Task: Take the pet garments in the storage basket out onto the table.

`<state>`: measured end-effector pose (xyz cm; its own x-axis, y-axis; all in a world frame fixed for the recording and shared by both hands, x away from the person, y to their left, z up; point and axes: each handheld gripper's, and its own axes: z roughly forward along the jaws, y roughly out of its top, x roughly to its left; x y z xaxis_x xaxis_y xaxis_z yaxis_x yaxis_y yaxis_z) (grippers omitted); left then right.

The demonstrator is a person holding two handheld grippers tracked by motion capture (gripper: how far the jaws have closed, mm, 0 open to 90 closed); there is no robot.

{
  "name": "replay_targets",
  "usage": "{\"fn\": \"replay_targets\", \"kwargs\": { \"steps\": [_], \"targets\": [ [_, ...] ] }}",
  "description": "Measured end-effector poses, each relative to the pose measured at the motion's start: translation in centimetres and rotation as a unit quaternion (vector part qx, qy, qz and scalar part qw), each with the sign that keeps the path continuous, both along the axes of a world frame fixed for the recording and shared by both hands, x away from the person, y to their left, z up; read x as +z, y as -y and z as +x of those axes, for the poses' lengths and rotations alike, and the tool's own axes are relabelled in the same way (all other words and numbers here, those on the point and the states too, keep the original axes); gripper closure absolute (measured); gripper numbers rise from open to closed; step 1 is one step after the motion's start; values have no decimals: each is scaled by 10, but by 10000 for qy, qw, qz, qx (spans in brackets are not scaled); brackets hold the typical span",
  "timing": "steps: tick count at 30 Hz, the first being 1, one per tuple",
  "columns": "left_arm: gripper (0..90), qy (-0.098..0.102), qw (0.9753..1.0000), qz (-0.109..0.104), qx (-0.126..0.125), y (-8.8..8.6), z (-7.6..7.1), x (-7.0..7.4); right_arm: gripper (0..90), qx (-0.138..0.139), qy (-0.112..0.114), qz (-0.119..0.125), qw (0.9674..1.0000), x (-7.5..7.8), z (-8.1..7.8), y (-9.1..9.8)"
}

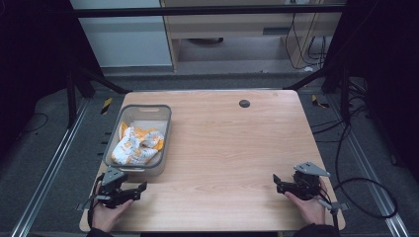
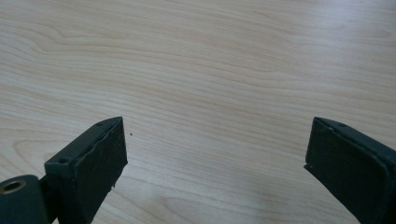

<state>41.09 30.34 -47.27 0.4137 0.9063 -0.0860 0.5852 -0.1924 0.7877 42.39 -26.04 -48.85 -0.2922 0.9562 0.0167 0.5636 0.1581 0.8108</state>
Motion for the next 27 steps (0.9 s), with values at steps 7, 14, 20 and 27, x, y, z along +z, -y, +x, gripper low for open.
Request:
{"fn": "replay_targets", "kwargs": {
  "steps": [7,14,20,27],
  "targets": [
    [194,224,9996,-106,114,-4,-4,6,61,-178,-35,88,9998,0,-1,10],
    [202,381,9990,-156,194,-5,-8,12,62,-197,-15,53,9998,0,-2,10],
    [204,414,9984,-255,275,-8,-10,17,62,-215,11,21,9998,-1,-2,12],
    [205,551,9975,-326,312,-9,-12,24,63,-191,4,30,9998,-1,-2,11]
  ]
}}
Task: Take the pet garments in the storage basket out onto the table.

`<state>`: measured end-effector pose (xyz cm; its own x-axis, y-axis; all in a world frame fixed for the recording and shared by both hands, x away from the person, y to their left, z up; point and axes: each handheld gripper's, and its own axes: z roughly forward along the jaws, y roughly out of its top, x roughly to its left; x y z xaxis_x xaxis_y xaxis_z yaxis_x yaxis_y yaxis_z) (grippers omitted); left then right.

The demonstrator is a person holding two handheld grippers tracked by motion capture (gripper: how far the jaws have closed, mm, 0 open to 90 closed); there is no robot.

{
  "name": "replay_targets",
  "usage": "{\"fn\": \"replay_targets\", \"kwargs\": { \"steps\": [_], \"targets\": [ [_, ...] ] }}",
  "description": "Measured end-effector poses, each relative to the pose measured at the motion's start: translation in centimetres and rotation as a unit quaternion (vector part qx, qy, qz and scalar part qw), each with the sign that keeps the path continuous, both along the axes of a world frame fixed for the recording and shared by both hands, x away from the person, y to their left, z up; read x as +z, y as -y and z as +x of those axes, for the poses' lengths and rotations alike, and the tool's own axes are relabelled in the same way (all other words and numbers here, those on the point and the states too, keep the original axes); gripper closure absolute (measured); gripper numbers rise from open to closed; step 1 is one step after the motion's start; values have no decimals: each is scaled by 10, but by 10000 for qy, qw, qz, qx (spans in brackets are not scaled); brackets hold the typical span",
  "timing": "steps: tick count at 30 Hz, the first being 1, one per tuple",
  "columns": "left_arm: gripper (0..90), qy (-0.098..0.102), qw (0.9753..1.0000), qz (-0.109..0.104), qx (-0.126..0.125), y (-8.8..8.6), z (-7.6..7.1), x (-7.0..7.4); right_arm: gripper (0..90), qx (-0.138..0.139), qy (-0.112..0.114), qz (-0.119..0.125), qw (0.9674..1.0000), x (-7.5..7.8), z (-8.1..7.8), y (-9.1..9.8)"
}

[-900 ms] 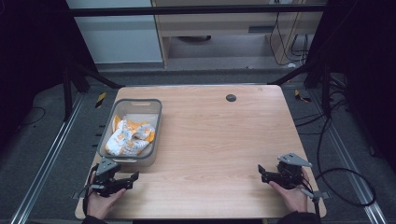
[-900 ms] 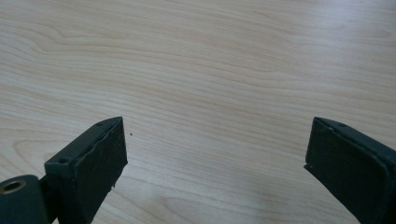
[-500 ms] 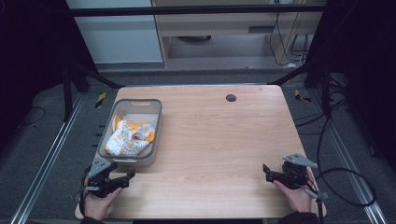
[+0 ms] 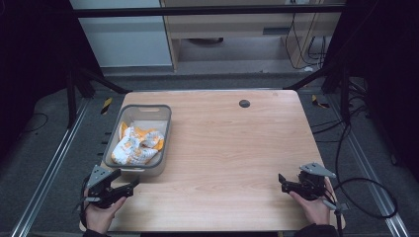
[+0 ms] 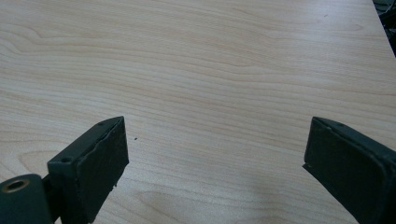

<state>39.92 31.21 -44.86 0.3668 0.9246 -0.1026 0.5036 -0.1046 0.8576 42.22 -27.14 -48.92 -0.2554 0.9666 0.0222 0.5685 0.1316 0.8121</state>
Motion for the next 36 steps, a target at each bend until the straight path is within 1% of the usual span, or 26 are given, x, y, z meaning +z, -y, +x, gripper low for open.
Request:
{"fn": "replay_targets", "kwargs": {
  "steps": [3,9,12,17,19,21,27,36],
  "targets": [
    [206,63,10000,-49,-15,-1,-1,3,63,6,8,-45,10000,0,0,-1],
    [205,140,9999,-25,-56,0,-1,10,63,28,12,-77,10000,0,0,-2],
    [205,165,9998,-46,-87,1,-1,13,63,17,6,-70,10000,0,0,-1],
    [204,216,9997,1,-103,2,0,19,64,23,33,-88,10000,-1,0,-2],
    [204,243,9996,7,-111,1,2,21,64,38,7,-72,10000,-1,-1,-3],
    [204,263,9996,5,-96,1,3,23,63,66,11,-117,9999,-2,-1,-4],
    [204,290,9995,-11,-86,1,5,28,64,67,-1,-105,9999,-2,-1,-5],
    [204,387,9992,-68,-16,-4,10,41,64,86,4,-133,9999,-3,-1,-5]
  ]
}}
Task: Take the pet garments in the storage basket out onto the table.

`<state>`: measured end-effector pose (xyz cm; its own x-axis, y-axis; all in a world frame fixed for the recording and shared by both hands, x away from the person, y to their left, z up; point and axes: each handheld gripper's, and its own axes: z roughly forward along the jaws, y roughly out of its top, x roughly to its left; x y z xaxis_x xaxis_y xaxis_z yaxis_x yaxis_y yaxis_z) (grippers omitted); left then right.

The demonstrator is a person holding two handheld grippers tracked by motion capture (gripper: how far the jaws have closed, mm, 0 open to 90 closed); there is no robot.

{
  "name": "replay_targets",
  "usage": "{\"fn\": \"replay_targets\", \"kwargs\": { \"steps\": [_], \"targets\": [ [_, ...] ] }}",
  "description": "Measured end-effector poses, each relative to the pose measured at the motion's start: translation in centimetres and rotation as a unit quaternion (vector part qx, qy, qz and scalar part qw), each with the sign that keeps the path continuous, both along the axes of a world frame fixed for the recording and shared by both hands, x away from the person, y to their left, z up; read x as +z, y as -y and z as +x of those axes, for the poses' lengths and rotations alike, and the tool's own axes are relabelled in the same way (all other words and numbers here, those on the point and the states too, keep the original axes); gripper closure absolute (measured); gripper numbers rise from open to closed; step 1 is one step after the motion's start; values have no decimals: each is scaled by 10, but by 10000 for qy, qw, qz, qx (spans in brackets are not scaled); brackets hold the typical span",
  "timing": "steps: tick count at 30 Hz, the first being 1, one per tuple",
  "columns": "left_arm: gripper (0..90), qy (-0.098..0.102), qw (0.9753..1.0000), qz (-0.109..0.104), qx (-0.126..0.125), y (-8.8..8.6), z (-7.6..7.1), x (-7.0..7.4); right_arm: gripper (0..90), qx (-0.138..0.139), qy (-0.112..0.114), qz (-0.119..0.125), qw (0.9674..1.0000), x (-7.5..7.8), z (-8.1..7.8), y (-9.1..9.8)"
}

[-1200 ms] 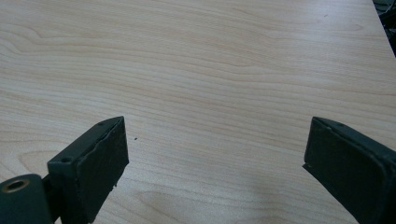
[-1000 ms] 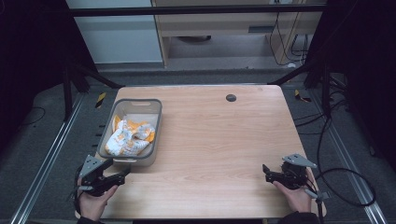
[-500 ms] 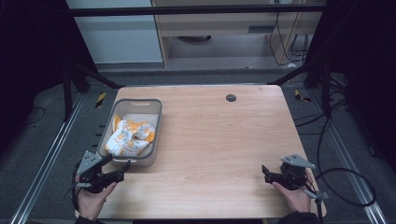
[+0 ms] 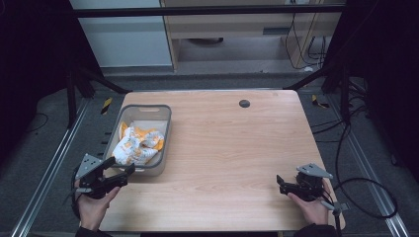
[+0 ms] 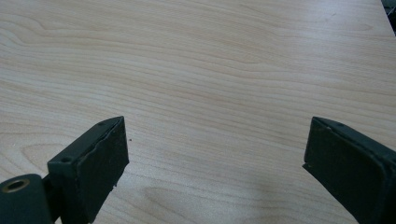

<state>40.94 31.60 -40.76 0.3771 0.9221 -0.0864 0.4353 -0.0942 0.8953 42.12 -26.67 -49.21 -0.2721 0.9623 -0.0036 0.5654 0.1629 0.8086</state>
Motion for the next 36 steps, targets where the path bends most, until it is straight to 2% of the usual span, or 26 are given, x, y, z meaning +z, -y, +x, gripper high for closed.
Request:
{"fn": "replay_targets", "kwargs": {
  "steps": [8,20,30,36],
  "targets": [
    [200,65,10000,-53,-16,0,9,13,64,2,-6,3,10000,0,0,0],
    [196,-32,9999,-4,-106,5,22,17,64,5,-35,30,10000,0,0,0],
    [191,-170,9994,266,-150,7,36,23,64,35,-34,-1,10000,-1,1,-1],
    [190,-255,9989,353,-198,8,45,28,65,49,-25,14,10000,0,0,-1]
  ]
}}
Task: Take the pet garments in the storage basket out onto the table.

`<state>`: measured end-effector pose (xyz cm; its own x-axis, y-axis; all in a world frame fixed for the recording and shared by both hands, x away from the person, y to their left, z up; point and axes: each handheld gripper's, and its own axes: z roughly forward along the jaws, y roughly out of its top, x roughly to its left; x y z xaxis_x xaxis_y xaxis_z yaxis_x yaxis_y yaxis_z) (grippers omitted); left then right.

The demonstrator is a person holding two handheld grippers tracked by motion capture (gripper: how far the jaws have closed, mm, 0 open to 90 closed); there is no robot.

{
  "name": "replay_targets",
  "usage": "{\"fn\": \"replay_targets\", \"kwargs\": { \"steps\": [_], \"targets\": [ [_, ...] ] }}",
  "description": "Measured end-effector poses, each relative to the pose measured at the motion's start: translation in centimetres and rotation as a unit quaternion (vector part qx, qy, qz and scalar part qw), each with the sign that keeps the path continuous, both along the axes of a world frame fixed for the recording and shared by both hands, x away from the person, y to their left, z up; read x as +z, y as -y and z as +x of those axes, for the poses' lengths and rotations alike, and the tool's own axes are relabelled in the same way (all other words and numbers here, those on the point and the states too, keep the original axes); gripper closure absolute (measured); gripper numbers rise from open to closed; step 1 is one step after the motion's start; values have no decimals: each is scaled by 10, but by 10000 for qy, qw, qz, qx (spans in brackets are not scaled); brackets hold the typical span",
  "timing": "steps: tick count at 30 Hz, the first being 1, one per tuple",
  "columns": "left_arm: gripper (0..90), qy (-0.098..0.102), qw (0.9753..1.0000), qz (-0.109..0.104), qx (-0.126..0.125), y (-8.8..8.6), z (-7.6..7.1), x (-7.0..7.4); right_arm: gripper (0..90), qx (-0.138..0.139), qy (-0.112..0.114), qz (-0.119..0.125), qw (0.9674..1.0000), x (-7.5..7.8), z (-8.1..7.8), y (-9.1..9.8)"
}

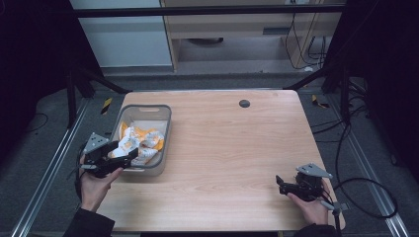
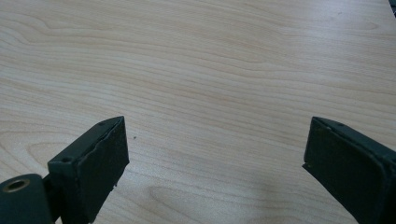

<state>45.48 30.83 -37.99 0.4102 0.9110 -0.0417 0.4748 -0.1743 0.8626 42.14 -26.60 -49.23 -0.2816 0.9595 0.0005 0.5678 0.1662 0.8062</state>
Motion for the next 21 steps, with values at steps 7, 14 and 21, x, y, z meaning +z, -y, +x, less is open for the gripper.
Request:
{"fn": "replay_targets", "kwargs": {
  "steps": [7,14,21],
  "targets": [
    [187,-130,9998,115,-20,-2,13,7,66,2,-6,28,10000,0,0,0],
    [187,-276,9991,296,-77,2,27,11,66,13,-9,13,10000,1,0,0],
    [187,-509,9977,423,-173,9,39,8,67,38,-20,3,10000,0,0,-1]
  ]
}}
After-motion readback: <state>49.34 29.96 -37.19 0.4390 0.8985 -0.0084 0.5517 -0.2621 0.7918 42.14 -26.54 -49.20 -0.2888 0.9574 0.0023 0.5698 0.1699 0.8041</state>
